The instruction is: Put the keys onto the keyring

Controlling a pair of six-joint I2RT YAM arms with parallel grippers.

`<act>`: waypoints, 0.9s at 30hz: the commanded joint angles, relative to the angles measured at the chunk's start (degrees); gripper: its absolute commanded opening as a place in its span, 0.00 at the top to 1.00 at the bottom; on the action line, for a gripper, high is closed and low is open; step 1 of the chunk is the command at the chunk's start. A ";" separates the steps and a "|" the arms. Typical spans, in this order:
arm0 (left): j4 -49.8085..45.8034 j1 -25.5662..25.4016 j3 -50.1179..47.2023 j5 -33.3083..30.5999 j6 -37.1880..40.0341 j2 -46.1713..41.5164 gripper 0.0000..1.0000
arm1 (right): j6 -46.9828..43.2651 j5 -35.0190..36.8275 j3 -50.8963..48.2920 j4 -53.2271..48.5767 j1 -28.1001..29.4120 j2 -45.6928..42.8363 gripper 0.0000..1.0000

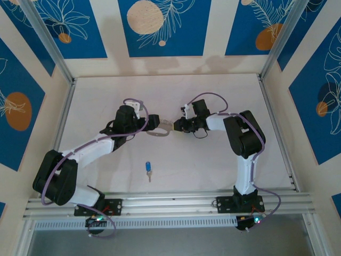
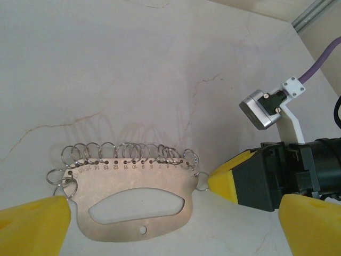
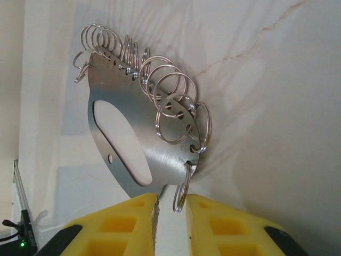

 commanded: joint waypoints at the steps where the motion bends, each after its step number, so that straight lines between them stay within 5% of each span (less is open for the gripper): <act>1: 1.10 -0.25 -0.79 0.63 -0.02 -0.87 0.00 | 0.95 -2.09 1.00 0.06 0.27 -0.68 0.78; 11: 1.05 -0.31 -1.14 0.87 0.45 -1.04 0.00 | 1.49 -1.92 1.01 -0.43 0.44 -0.55 0.83; 27: -1.82 -2.00 1.28 4.70 4.12 3.66 0.00 | 3.90 -2.20 -0.41 0.64 0.79 -4.90 0.60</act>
